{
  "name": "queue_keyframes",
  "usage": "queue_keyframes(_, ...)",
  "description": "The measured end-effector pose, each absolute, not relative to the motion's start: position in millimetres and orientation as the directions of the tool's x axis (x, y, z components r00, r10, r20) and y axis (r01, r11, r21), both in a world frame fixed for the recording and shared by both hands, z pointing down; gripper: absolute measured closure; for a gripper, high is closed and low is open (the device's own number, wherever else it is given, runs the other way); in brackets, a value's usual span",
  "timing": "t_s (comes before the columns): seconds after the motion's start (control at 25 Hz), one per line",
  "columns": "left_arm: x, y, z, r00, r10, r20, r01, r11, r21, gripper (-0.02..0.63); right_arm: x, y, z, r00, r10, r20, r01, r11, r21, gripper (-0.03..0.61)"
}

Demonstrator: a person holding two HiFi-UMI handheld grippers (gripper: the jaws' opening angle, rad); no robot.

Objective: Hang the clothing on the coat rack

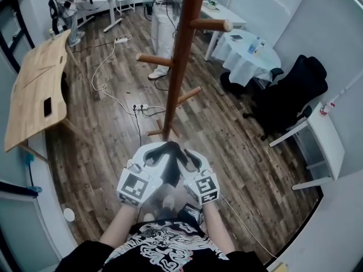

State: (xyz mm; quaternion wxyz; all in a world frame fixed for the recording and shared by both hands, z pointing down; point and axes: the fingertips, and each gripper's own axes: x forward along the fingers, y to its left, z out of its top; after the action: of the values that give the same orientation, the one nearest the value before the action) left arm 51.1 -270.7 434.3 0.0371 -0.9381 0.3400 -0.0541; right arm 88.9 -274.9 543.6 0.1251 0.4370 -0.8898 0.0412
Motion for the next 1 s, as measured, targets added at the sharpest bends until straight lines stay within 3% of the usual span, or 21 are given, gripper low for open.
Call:
queue_keyframes(0.08, 50.9, -271.0, 437.1, 0.759, -0.645, 0.09, -0.636, -0.764, -0.112, 0.62, 83.5, -277.1, 545.5, -0.607, -0.748, 0.269, -0.769, 0.638, 0.042, 0.457)
queue_keyframes(0.12, 51.2, -270.9, 438.2, 0.757, -0.646, 0.095, -0.637, -0.763, -0.111, 0.618, 82.8, -278.1, 545.7, -0.605, -0.748, 0.273, -0.766, 0.64, 0.057, 0.533)
queue_keyframes(0.16, 51.6, -270.7, 438.4, 0.756, -0.648, 0.095, -0.64, -0.762, -0.105, 0.619, 83.0, -279.1, 545.4, -0.599, -0.751, 0.276, -0.766, 0.639, 0.076, 0.565)
queue_keyframes(1.0, 44.3, -294.7, 424.4, 0.721, -0.69, 0.06, -0.681, -0.723, -0.118, 0.619, 141.2, -305.9, 478.8, -0.497, -0.86, 0.117, -0.862, 0.505, 0.049, 0.571)
